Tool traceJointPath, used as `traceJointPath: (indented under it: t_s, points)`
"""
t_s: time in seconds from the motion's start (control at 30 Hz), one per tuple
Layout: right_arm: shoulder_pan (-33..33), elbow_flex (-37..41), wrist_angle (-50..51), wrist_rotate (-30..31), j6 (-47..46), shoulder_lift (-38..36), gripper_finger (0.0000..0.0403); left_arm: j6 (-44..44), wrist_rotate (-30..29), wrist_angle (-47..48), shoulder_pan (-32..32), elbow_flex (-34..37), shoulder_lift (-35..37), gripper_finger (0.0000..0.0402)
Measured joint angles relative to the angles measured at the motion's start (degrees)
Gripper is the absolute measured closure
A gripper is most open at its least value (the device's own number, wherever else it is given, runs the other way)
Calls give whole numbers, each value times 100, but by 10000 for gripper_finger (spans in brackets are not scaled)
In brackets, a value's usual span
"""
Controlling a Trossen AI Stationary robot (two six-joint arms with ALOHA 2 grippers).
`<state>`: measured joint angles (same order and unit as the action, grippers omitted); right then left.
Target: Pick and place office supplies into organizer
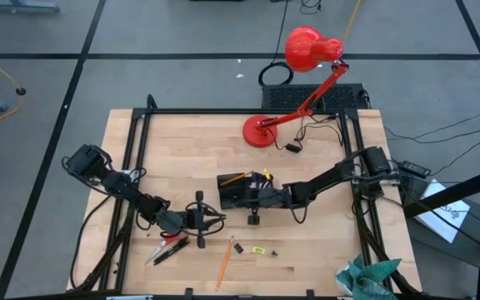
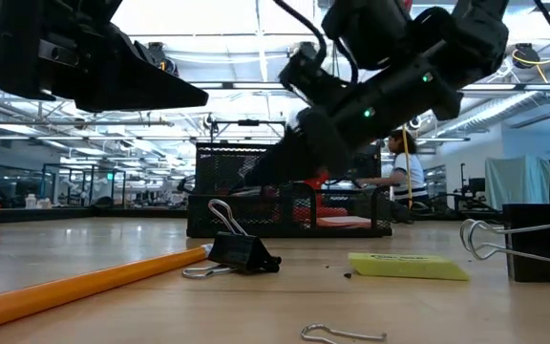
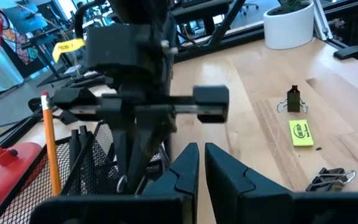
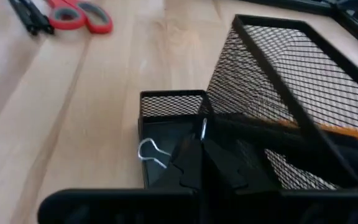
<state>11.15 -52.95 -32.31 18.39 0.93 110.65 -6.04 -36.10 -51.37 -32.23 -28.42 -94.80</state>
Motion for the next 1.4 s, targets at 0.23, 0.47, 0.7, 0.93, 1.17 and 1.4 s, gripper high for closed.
traceJointPath:
  t_s: [0.23,0.47,0.7,0.93,1.17,1.4]
  points:
    - [94,-463,399,504,496,376,403,-18,0,-44,0,0,2,366]
    - [215,-592,751,906,821,432,403,-18,2,-37,0,0,2,366]
    - [221,-588,788,838,811,433,385,15,4,-33,0,0,2,366]
    - [278,-572,835,929,730,443,340,32,7,-33,0,0,2,366]
    - [342,-545,1068,1010,761,141,308,55,9,-35,0,0,2,366]
    - [559,-561,1730,1084,881,-1012,296,83,11,-35,0,0,2,366]
